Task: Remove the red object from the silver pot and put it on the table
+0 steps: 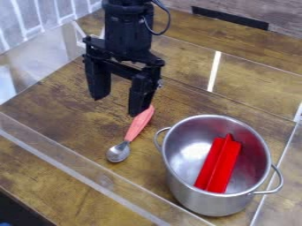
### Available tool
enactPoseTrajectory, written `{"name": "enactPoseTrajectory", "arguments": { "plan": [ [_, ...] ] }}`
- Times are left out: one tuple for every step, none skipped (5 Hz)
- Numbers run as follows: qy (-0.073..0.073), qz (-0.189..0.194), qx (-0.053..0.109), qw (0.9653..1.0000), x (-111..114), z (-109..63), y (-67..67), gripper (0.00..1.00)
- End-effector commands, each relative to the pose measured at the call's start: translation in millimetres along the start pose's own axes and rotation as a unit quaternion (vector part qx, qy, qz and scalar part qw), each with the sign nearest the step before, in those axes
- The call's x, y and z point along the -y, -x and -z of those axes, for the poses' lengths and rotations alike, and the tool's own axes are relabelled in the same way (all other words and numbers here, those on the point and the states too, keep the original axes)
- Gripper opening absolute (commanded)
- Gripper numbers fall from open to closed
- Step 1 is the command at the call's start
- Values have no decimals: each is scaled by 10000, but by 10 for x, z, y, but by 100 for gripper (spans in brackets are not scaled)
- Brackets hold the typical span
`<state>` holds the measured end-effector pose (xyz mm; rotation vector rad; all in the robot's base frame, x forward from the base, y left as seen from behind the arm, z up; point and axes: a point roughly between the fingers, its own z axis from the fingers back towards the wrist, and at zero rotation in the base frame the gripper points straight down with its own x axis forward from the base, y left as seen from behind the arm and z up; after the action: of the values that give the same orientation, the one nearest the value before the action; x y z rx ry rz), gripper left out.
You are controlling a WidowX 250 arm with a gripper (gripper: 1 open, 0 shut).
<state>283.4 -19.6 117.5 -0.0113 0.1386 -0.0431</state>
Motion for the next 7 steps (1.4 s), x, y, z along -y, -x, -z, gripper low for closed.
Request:
{"name": "enactPoseTrajectory", "arguments": {
  "plan": [
    [13, 72, 66, 10000, 199, 5, -95, 100],
    [2, 196, 240, 9995, 604, 57, -242, 100],
    [-25, 123, 414, 9991, 1054, 186, -240, 100],
    [-40, 118, 567, 9983, 1271, 333, -226, 100],
    [-68, 422, 702, 9966, 1257, 410, -363, 100],
    [-76, 652, 732, 9952, 1235, 510, -477, 100],
    [-62, 496, 765, 9958, 1139, 524, -552, 100]
  ]
}}
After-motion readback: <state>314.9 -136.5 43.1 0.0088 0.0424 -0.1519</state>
